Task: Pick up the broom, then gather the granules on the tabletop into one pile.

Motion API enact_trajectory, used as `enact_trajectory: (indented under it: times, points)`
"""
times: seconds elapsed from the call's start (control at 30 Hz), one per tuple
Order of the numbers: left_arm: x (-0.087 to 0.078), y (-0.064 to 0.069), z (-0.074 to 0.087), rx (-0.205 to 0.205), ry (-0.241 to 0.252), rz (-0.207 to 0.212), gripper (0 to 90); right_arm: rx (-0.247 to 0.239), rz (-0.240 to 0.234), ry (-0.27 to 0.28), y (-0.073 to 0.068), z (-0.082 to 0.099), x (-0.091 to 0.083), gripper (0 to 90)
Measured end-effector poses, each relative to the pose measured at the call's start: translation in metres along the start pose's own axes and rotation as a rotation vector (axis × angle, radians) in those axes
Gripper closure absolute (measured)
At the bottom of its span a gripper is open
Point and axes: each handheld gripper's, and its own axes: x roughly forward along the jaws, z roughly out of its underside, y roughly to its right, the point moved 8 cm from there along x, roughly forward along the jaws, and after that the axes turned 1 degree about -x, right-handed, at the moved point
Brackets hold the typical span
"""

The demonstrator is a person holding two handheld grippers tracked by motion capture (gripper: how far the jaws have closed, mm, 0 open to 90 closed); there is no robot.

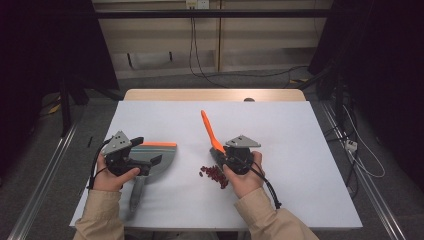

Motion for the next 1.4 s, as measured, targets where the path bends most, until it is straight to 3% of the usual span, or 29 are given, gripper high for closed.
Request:
enact_trajectory:
  times: [0.37,0.6,0.77,1.1,1.4]
  points:
    - [-0.002,0.001,0.001,0.001,-0.010,0.003,5.6,0.005,-0.047,0.025,-0.001,-0.014,-0.016,72.2]
    - [-0.005,0.006,0.006,-0.007,-0.032,0.005,5.4,0.002,-0.055,0.035,0.016,-0.011,-0.023,72.2]
    - [-0.010,0.012,0.013,0.012,-0.071,0.013,5.8,0.006,-0.105,0.038,0.029,-0.007,-0.029,72.2]
    - [-0.017,0.015,0.031,-0.007,-0.104,-0.047,6.6,-0.010,-0.118,0.039,0.045,0.002,-0.038,72.2]
    - [-0.020,0.015,0.049,-0.034,-0.138,-0.068,7.1,-0.011,-0.151,0.037,0.046,0.008,-0.036,72.2]
